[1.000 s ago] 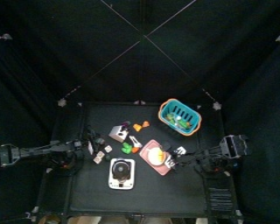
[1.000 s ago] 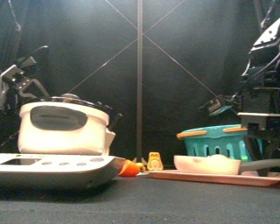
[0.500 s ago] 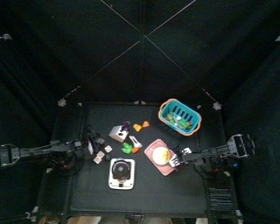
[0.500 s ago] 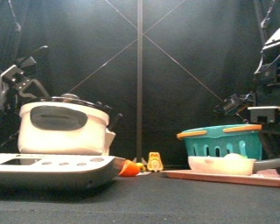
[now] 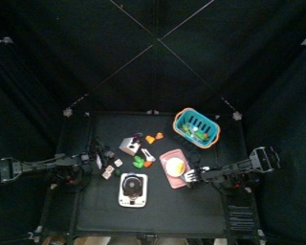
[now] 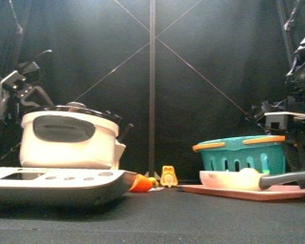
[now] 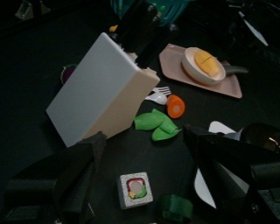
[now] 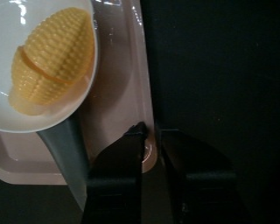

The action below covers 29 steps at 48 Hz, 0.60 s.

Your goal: Straighten plate vertically

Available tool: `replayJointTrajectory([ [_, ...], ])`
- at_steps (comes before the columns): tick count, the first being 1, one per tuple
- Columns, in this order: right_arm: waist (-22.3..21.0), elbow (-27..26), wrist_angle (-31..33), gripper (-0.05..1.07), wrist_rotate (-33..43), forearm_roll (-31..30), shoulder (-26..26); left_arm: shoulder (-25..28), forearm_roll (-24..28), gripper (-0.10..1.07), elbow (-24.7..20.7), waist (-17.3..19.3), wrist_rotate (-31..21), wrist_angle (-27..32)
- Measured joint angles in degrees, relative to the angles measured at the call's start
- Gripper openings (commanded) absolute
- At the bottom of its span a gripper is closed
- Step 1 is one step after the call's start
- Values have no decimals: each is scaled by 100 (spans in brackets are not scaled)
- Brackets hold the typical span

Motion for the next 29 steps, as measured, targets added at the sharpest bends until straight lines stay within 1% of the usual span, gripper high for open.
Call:
replayJointTrajectory([
  [12,439,-70,246,53,1187,-185,176,0,-18,104,0,-9,0,0],
  [29,791,-404,396,53,2593,-378,668,0,-35,104,0,-9,0,0],
])
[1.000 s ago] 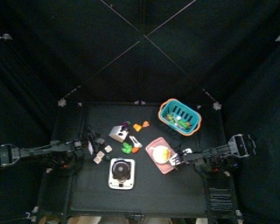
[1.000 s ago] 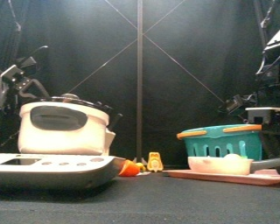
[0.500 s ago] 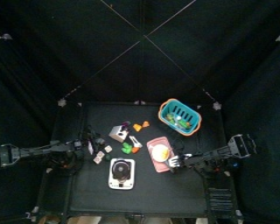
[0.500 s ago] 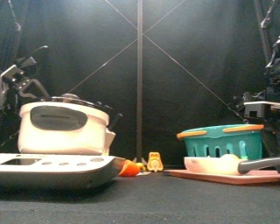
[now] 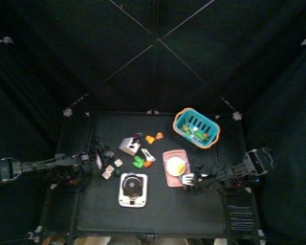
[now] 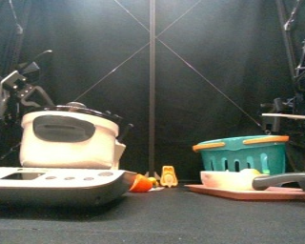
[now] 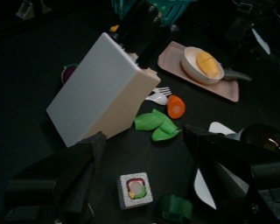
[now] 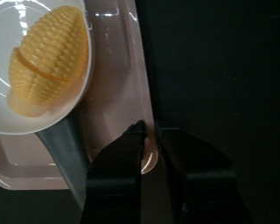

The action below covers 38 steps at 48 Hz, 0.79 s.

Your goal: Straighten plate vertically

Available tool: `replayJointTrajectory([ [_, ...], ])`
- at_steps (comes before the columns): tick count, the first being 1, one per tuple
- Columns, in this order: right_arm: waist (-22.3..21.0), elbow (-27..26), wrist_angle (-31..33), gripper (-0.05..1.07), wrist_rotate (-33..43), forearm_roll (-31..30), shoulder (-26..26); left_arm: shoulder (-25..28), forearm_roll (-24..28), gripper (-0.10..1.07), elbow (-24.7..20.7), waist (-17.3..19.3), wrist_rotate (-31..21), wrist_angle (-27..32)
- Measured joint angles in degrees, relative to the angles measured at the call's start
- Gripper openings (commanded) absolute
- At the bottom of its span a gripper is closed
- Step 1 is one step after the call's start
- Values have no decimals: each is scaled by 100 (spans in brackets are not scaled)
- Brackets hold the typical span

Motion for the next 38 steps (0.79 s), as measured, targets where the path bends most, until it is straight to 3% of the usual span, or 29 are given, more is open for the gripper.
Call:
replayJointTrajectory([
  [19,290,-272,176,53,809,-26,220,0,0,104,0,0,0,0],
  [38,352,-272,202,55,817,-44,255,0,0,104,0,0,9,9],
])
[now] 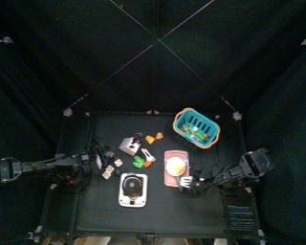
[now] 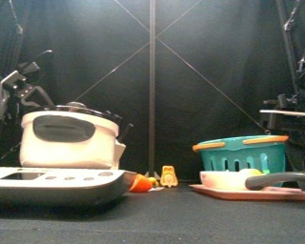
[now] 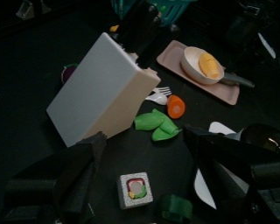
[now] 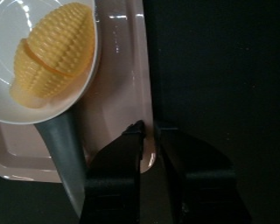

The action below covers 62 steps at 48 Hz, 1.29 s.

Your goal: Straighten plate vertically

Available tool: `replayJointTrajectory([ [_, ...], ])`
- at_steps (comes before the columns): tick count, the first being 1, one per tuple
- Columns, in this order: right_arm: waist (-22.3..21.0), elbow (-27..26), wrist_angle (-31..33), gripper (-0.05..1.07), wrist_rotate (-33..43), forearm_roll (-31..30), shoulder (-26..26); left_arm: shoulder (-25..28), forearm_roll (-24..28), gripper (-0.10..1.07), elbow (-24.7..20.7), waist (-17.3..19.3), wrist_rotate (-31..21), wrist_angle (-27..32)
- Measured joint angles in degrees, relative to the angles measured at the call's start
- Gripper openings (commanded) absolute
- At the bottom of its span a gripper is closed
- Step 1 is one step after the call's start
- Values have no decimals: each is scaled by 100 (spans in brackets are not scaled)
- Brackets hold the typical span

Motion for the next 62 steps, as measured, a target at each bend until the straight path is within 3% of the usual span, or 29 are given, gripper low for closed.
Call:
replayJointTrajectory([
  [23,79,44,44,89,-44,-132,-26,0,0,104,0,0,-9,0],
  [47,149,62,492,89,-114,-360,-598,0,-9,104,0,0,0,0],
  [62,185,62,519,89,-123,-1055,-844,0,0,104,0,0,0,0],
])
